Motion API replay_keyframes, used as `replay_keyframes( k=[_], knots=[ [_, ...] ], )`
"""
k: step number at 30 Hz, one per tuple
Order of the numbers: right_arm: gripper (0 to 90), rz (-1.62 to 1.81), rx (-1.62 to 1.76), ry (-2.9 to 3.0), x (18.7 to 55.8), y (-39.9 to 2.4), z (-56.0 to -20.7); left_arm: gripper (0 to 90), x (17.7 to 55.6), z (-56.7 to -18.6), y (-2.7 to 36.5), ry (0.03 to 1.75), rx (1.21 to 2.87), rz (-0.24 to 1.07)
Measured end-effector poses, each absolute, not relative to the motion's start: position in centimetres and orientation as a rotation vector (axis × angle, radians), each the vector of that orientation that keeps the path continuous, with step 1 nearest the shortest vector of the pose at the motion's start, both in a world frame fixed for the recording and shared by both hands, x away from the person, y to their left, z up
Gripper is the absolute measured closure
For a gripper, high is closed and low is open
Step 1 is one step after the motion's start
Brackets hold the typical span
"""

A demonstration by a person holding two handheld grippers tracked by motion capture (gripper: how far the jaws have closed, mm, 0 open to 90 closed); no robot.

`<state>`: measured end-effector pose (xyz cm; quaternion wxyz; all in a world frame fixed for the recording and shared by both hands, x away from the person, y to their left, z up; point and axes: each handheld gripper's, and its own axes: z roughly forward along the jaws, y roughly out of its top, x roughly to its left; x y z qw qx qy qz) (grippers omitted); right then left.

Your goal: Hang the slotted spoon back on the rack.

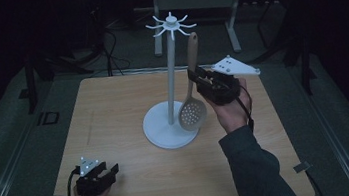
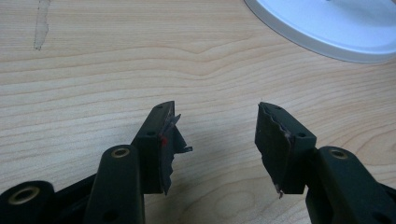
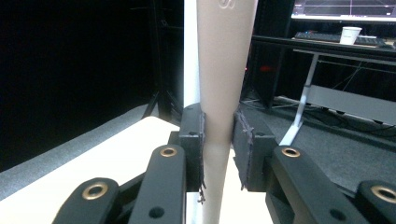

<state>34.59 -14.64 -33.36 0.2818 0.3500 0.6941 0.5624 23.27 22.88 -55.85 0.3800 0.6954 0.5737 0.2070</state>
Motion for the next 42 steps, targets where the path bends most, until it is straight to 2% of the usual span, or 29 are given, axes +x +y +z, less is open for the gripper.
replay_keyframes(
  k=[42],
  knots=[
    [74.3,1.491,0.952,1.877,36.2,-13.3,-33.0,48.5,23.2,-55.8,23.0,1.468,1.774,0.531]
  ],
)
